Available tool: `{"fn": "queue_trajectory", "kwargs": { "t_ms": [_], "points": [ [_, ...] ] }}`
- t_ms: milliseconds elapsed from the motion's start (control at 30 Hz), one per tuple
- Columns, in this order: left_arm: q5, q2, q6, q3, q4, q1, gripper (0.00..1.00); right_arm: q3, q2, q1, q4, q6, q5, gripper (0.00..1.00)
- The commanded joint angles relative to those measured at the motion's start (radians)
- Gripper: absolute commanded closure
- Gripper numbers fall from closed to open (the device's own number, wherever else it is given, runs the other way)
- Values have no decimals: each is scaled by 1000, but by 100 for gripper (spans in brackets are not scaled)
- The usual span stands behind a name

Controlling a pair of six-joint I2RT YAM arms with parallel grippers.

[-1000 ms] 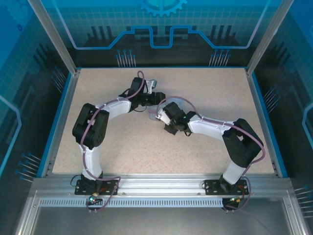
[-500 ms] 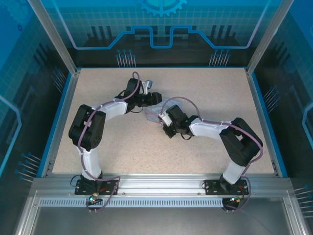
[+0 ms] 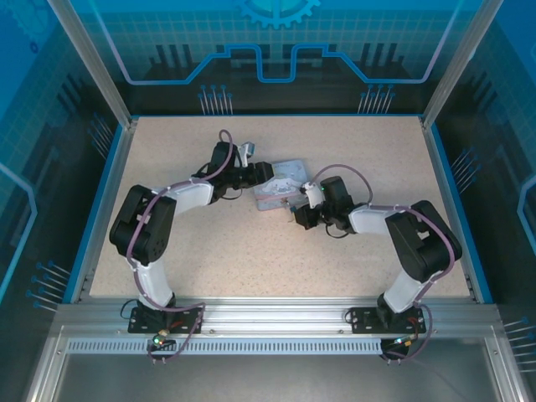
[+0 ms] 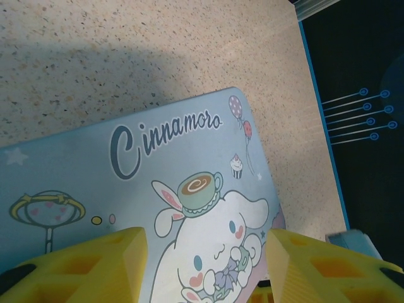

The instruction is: Unlock the padlock with the key

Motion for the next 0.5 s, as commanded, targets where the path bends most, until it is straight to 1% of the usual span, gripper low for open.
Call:
{"fn": "queue_trajectory", "kwargs": {
  "t_ms": [0,100,200,333,467],
  "points": [
    [-79,14,-44,-71,-112,-10,46,-29,51,-64,92,79,-159,91],
    [-91,-3,-79,-104,-81,-20,46,-26,90,-82,127,136,-202,91],
    [-98,-19,-111,-126,-55,-33,46,-33,119,-82,183,219,-209,92],
    [-113,-35,-145,-153,-32,-60,45,-69,150,-82,309,339,-184,93],
    [-129,-53,-181,-192,4,-63,45,-112,165,-95,426,432,-171,93]
  ]
}}
